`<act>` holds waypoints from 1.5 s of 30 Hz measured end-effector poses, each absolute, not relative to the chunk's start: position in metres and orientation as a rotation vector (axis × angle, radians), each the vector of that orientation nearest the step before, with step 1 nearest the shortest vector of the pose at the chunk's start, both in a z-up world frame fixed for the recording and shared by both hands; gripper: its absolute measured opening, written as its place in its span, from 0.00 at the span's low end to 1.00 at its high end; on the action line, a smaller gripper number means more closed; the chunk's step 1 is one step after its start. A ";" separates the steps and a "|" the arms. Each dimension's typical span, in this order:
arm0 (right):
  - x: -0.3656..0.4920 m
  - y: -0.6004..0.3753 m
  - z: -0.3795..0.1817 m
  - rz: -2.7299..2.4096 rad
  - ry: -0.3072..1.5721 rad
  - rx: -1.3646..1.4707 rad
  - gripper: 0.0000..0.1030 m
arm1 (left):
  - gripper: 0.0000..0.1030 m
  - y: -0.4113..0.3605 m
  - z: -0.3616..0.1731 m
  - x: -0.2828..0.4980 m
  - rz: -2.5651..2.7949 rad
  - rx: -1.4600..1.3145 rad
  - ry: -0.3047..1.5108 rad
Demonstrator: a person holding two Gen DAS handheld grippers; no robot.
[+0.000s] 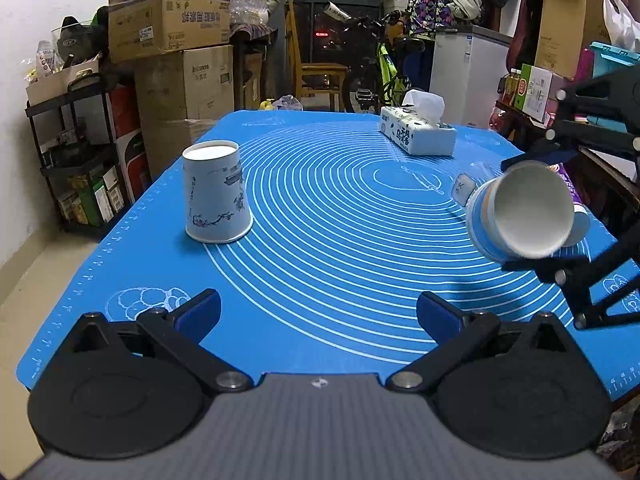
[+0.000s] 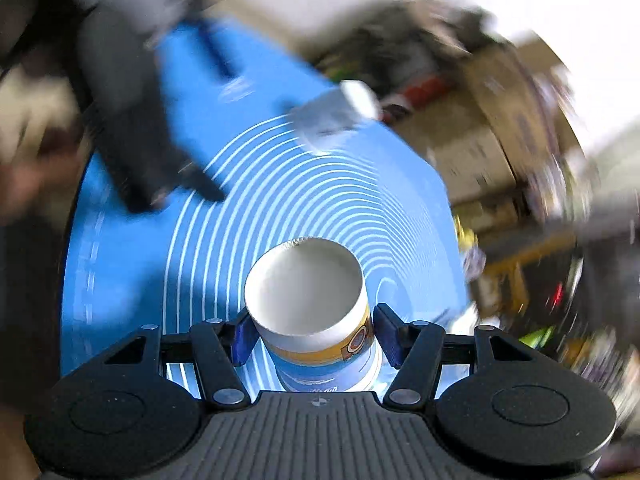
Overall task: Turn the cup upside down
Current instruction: 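Rotate the cup with the right gripper, rim down, and lower it onto the mat, then open the right gripper and withdraw it from the cup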
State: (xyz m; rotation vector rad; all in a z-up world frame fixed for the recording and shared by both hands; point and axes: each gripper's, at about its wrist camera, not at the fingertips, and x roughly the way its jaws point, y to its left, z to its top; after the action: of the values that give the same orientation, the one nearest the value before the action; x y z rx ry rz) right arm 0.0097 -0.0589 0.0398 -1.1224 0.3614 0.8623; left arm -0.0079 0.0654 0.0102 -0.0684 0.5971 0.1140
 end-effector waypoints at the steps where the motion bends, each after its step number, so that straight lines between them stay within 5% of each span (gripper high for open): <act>1: 0.020 -0.068 0.048 0.862 0.393 -1.032 0.64 | 1.00 0.064 0.010 -0.008 0.111 -0.067 0.596; 8: 0.059 -0.102 0.040 0.903 0.615 -0.509 0.64 | 1.00 0.057 0.009 -0.006 0.105 -0.048 0.580; 22: 0.080 -0.117 0.009 0.794 0.689 -0.314 0.62 | 1.00 0.047 0.002 -0.003 0.091 -0.021 0.583; 34: 0.048 -0.150 0.022 0.712 0.591 -0.272 0.98 | 1.00 0.036 0.006 -0.008 0.055 -0.004 0.542; 45: 0.002 -0.176 0.000 0.656 0.453 -0.226 0.98 | 1.00 0.029 0.006 -0.013 0.042 -0.009 0.499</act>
State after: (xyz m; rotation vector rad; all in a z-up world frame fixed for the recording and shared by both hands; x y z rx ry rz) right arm 0.0018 -0.1757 0.0001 -0.2260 0.4531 0.6560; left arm -0.0129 0.0288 0.0060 -0.0089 0.4992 0.0417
